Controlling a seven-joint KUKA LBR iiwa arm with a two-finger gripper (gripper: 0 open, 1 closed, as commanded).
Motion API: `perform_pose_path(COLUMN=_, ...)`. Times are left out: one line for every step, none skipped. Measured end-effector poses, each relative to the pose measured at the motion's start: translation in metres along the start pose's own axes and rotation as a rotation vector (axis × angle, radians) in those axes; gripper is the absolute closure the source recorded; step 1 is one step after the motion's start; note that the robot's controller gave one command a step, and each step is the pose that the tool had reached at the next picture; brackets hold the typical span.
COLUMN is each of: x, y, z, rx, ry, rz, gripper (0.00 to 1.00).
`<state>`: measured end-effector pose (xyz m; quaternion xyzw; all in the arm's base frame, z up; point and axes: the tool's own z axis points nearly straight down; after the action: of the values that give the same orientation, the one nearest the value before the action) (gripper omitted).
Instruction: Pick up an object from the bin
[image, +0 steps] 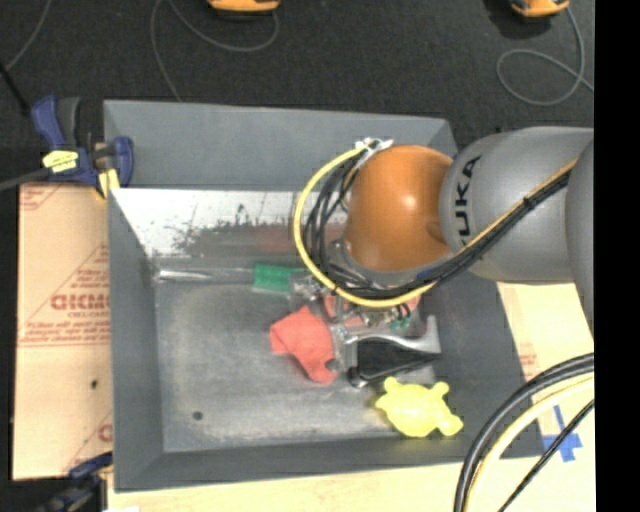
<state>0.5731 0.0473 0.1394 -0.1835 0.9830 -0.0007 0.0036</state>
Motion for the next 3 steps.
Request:
perform_pose_path(x=-0.002, y=-0.009, z=0.016, rx=-0.001, ry=0.0, rz=0.048, gripper=0.0)
perform_pose_path(x=0.001, y=-0.015, z=0.023, rx=0.0, ry=0.0, rz=0.261, gripper=0.0)
perform_pose_path(x=0.006, y=-0.035, z=0.047, rx=0.0, ry=-0.003, rz=0.214, gripper=0.0)
